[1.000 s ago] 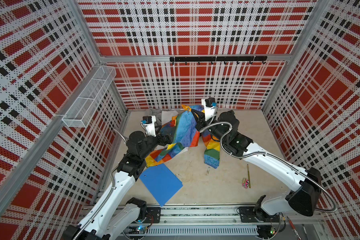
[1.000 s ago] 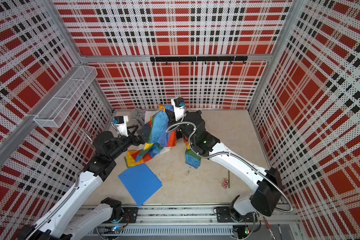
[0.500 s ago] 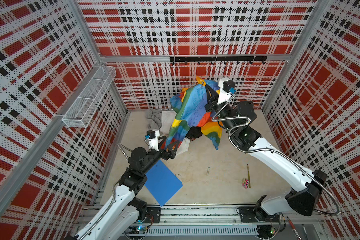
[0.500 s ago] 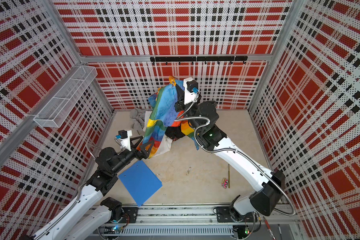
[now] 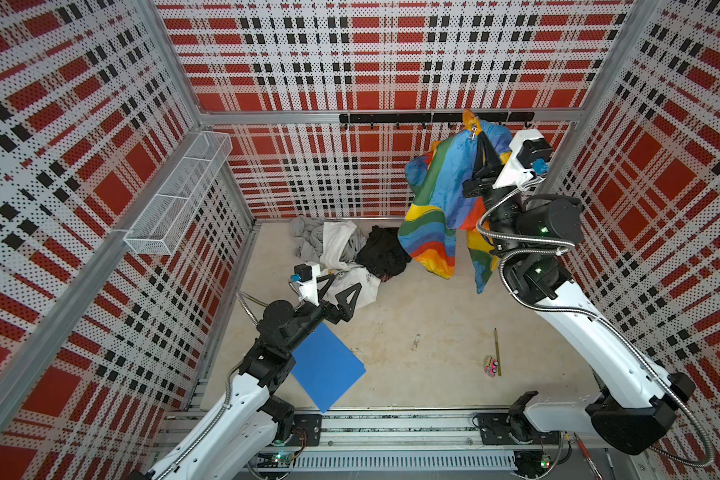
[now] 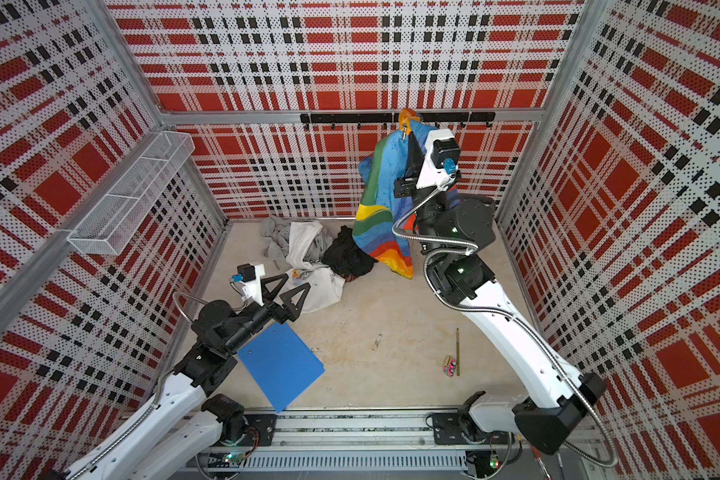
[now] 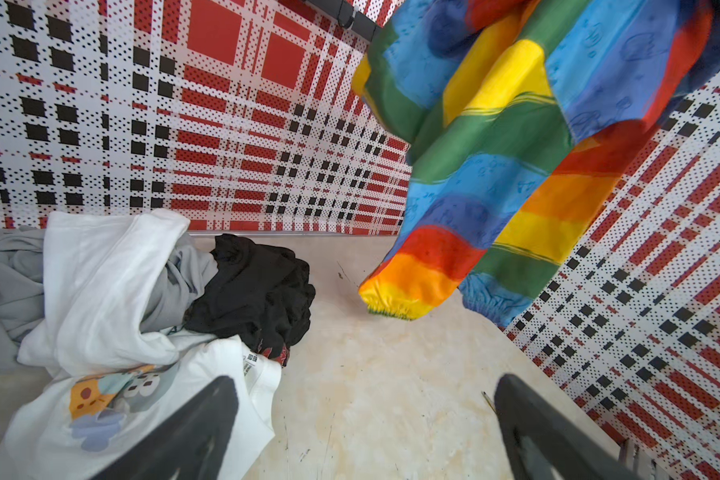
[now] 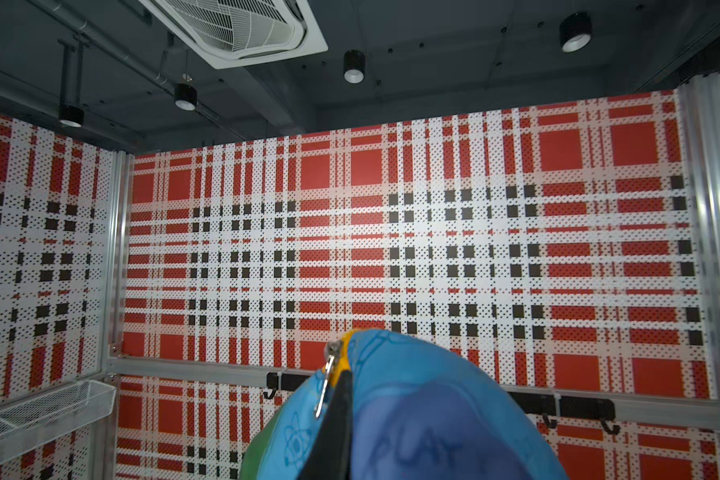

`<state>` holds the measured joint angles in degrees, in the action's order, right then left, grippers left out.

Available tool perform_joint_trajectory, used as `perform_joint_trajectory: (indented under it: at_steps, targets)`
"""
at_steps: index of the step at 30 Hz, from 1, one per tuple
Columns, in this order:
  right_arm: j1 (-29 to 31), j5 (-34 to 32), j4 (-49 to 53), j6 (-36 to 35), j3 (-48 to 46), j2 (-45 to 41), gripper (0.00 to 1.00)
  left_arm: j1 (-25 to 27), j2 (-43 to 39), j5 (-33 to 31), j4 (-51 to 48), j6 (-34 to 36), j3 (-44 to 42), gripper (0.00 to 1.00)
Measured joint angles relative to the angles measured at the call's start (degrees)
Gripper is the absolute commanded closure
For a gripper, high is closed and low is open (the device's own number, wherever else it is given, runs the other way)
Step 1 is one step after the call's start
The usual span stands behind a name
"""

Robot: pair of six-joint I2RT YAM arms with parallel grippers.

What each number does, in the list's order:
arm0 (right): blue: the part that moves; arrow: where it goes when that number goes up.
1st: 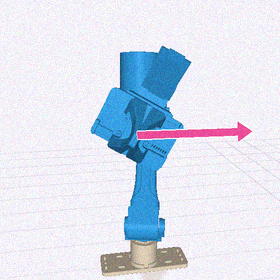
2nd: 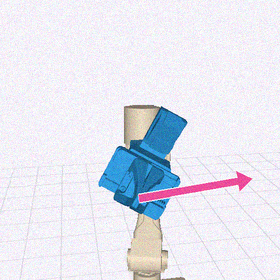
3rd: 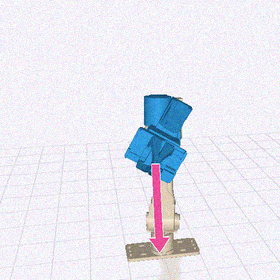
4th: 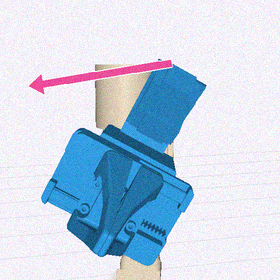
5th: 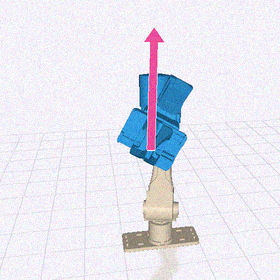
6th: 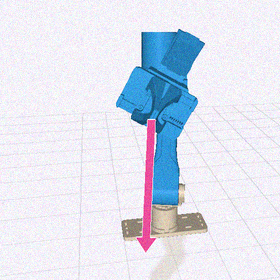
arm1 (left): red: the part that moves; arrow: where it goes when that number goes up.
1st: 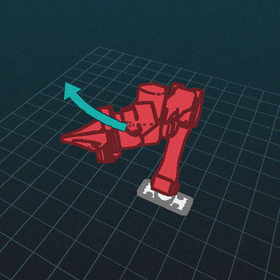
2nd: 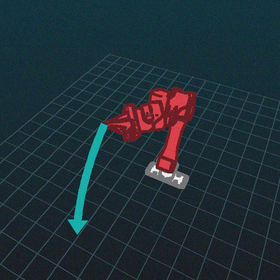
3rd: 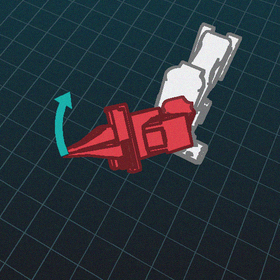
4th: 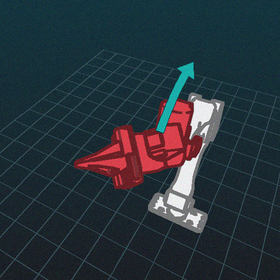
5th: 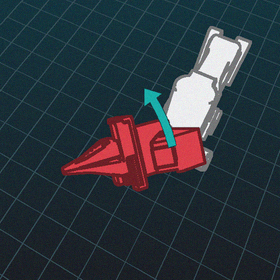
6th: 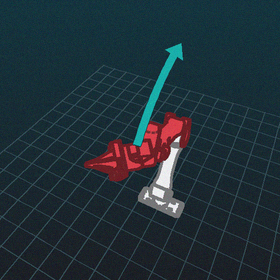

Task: Pick out a specific cloth from the pile
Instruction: 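Carry the rainbow cloth with the right gripper away from the pile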

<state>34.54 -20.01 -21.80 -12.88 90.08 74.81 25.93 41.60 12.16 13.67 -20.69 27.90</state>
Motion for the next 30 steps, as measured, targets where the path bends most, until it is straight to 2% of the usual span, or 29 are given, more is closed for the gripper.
perform_joint_trajectory:
  at_steps: [8, 18, 24, 30]
  targets:
    - [-11.89, 1.66, 5.38, 2.01, 0.13, -0.83, 1.00, 1.53, 0.57, -0.68, 0.39, -0.07, -2.10, 0.01]
    - [-27.21, 9.09, 13.55, 11.52, -2.49, 2.27, 1.00, 1.81, 0.22, -1.97, 0.92, -0.63, -3.50, 0.01]
    - [-29.18, 11.15, 16.72, 13.81, -1.90, 5.11, 1.00, 1.84, 0.85, -2.16, 1.33, -0.94, -3.50, 0.01]
    - [-29.27, 17.05, 15.85, 18.32, -4.76, 4.76, 1.00, 1.88, 2.73, -2.36, 2.58, -1.46, -3.61, 0.01]
